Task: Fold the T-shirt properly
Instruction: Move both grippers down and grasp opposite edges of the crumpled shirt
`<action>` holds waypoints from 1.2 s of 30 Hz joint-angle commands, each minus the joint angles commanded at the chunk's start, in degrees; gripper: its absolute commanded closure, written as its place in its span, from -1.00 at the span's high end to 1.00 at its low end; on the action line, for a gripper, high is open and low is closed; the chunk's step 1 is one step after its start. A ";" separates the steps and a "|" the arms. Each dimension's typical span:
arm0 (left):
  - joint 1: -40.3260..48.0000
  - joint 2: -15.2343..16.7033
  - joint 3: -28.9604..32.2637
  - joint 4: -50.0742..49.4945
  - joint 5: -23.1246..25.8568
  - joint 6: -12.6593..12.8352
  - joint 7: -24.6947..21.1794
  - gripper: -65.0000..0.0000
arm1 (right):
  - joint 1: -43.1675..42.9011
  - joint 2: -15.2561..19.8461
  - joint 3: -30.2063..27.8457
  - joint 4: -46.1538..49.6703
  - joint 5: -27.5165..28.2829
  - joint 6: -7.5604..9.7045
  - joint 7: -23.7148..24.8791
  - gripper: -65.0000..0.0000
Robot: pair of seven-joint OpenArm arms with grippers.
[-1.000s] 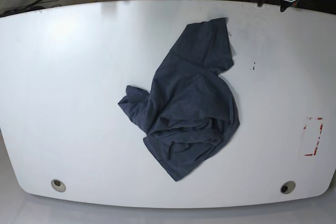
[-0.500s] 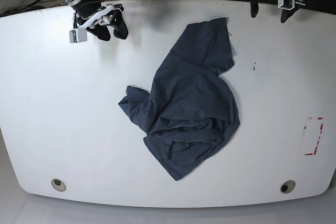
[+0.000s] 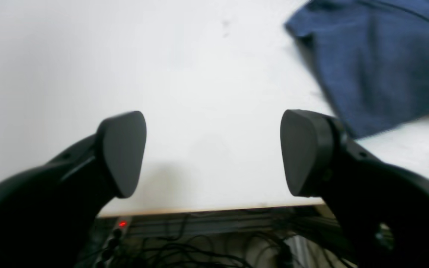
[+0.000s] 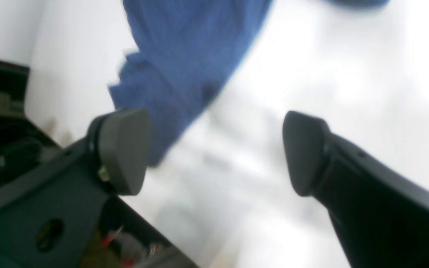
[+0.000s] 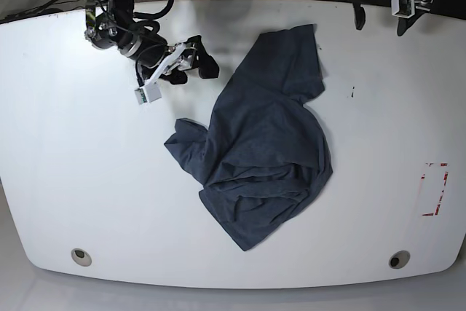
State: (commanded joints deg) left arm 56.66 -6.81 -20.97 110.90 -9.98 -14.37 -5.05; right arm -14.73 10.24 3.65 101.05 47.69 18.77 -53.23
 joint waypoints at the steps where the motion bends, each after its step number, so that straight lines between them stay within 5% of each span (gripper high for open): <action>1: -0.09 0.00 -0.18 0.00 0.00 0.00 0.00 0.62 | 0.70 0.00 -0.53 -1.32 0.00 0.00 0.00 0.63; 12: -4.13 0.00 -3.08 0.09 0.09 -0.09 4.31 0.62 | 10.20 -2.46 -3.16 -18.46 -0.18 0.00 3.25 0.63; 18: -4.84 0.00 -3.08 0.09 0.00 -0.18 4.92 0.62 | 13.45 -2.55 -10.64 -22.15 -0.18 -0.18 8.44 0.58; 21: -4.92 0.00 -2.99 0.09 0.00 -0.18 4.92 0.62 | 13.45 -2.55 -13.27 -22.24 -0.70 -0.97 12.40 0.26; 24: -5.27 0.00 -2.81 0.09 0.00 -0.18 4.92 0.62 | 13.45 -2.55 -15.30 -22.24 -3.52 -4.40 15.03 -0.30; 28: -7.47 0.00 -2.90 0.18 0.00 -0.09 5.01 0.62 | 13.45 -2.37 -16.18 -21.63 -5.45 -5.10 16.18 -1.00; 36: -12.84 -0.09 -2.64 0.18 0.09 -0.09 8.00 0.62 | 8.26 1.93 -16.00 -9.67 -5.71 -5.19 16.18 -1.00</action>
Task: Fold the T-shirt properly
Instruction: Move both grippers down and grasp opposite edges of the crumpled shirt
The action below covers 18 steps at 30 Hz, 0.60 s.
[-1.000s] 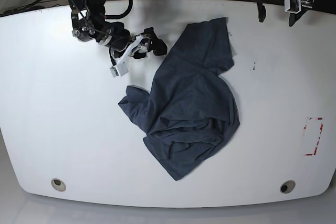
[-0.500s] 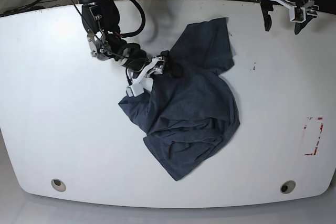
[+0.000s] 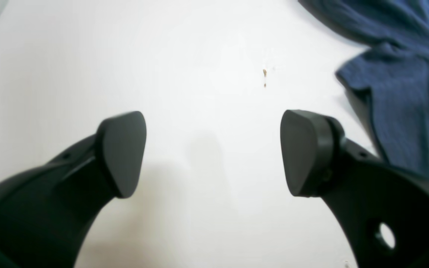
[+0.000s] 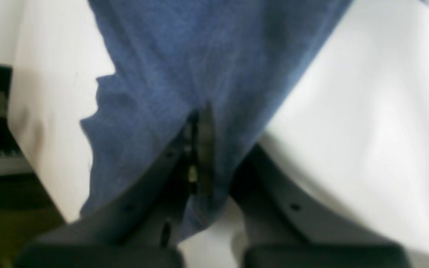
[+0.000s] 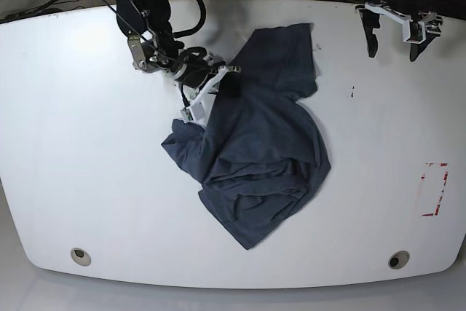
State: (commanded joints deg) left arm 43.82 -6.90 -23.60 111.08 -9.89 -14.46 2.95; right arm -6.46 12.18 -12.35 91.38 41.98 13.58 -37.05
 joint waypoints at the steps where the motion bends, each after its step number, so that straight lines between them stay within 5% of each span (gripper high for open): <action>1: -1.23 0.00 0.00 0.00 0.00 0.00 2.20 0.62 | -1.05 0.88 0.00 2.29 0.09 0.00 -0.09 -1.00; 10: -16.00 0.00 2.64 0.00 -0.26 -0.18 20.66 0.62 | -11.25 9.49 1.85 19.87 0.00 0.09 0.09 -1.00; 18: -31.03 2.37 8.79 -5.01 -0.18 -0.18 30.33 0.62 | -16.53 10.73 7.56 22.95 0.09 0.09 0.09 -1.00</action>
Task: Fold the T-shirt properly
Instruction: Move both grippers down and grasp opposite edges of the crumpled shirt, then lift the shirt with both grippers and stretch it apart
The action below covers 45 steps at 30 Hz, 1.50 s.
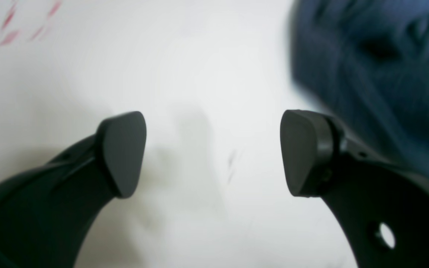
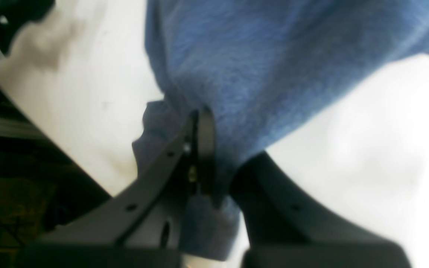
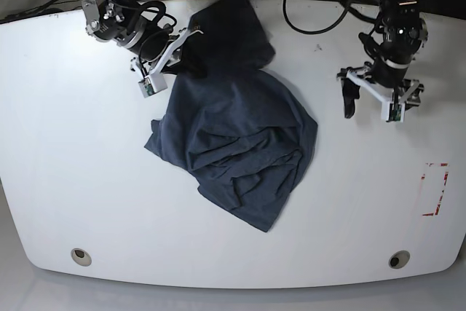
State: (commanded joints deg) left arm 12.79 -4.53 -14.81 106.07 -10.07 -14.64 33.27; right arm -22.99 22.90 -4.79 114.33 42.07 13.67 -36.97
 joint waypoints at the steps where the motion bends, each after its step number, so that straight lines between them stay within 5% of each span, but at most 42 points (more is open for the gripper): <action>1: -1.85 0.44 0.70 -1.32 0.00 0.00 0.44 0.62 | -0.62 0.09 0.35 0.00 0.00 0.00 0.00 -1.00; 11: -13.36 1.49 10.81 -16.35 -0.09 0.09 0.88 0.62 | -2.37 -0.09 1.41 0.00 0.00 0.09 0.00 -1.00; 18: -15.74 2.81 11.60 -24.18 0.09 0.00 0.79 0.60 | -2.29 -0.26 1.41 0.00 0.00 0.09 0.00 -1.00; 21: -17.85 2.81 12.48 -28.13 0.09 0.00 0.79 0.37 | -2.02 -0.26 1.41 0.00 -0.09 0.09 0.00 -1.00; 25: -19.52 2.46 14.24 -32.00 -0.09 -0.09 0.79 -0.24 | -1.41 -0.09 1.49 0.00 -0.09 0.09 0.00 -1.00; 27: -19.52 2.64 14.24 -32.26 0.00 -0.09 0.79 -0.71 | -1.41 0.00 2.11 0.00 -0.09 0.09 0.00 -1.00; 29: -19.60 2.64 14.24 -32.18 0.09 -0.09 0.79 -1.00 | -1.41 0.09 2.99 0.00 -0.09 0.09 0.00 -1.00; 36: -18.46 2.29 14.15 -21.80 0.09 -0.09 1.05 -1.00 | 2.46 5.10 4.22 -0.35 -0.09 0.00 0.09 -1.00; 41: -16.00 -0.79 14.33 -8.70 0.18 0.09 1.14 -1.00 | 8.53 10.81 3.87 -1.05 0.26 -0.53 1.32 -1.00; 45: -16.44 -3.43 14.15 -0.35 0.26 0.09 7.21 -1.00 | 15.12 14.68 3.78 -2.29 2.46 -0.53 1.14 -1.00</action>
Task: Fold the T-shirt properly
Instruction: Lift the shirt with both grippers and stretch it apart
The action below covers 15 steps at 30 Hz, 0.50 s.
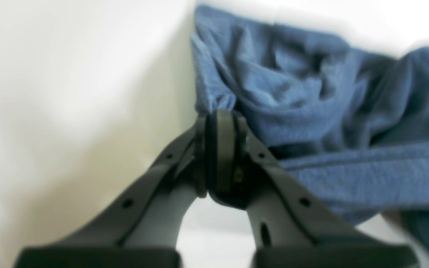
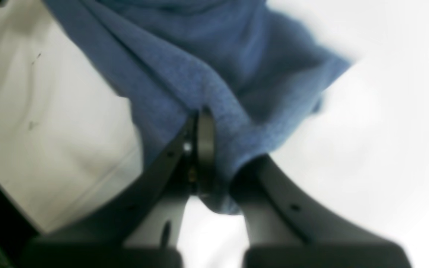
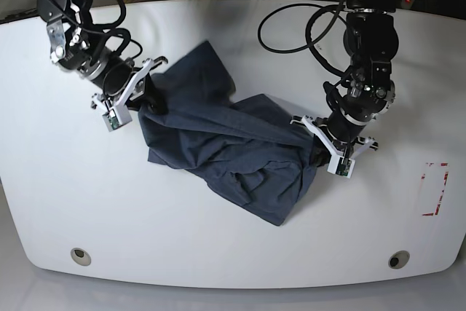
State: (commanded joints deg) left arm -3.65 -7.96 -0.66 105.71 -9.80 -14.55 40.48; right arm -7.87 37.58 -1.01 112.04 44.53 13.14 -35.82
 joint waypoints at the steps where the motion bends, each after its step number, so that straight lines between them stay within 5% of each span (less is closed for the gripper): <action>1: -0.44 -0.88 0.00 2.02 -0.09 0.00 1.67 -1.00 | 2.11 0.97 0.00 -1.14 1.67 0.00 -0.09 -1.00; 9: -6.68 -7.21 -0.79 8.09 -0.09 -0.09 2.90 -1.00 | 18.55 4.04 -0.53 -9.85 11.69 0.53 -0.18 -1.00; 15: -16.44 -9.85 -6.24 8.44 -0.35 -0.18 10.46 -1.00 | 32.70 6.24 -7.21 -16.53 15.03 0.44 -0.18 -1.00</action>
State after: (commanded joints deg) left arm -20.09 -17.80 -6.90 114.15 -10.15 -14.73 50.95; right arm 24.84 43.82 -8.22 95.52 59.56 13.58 -36.00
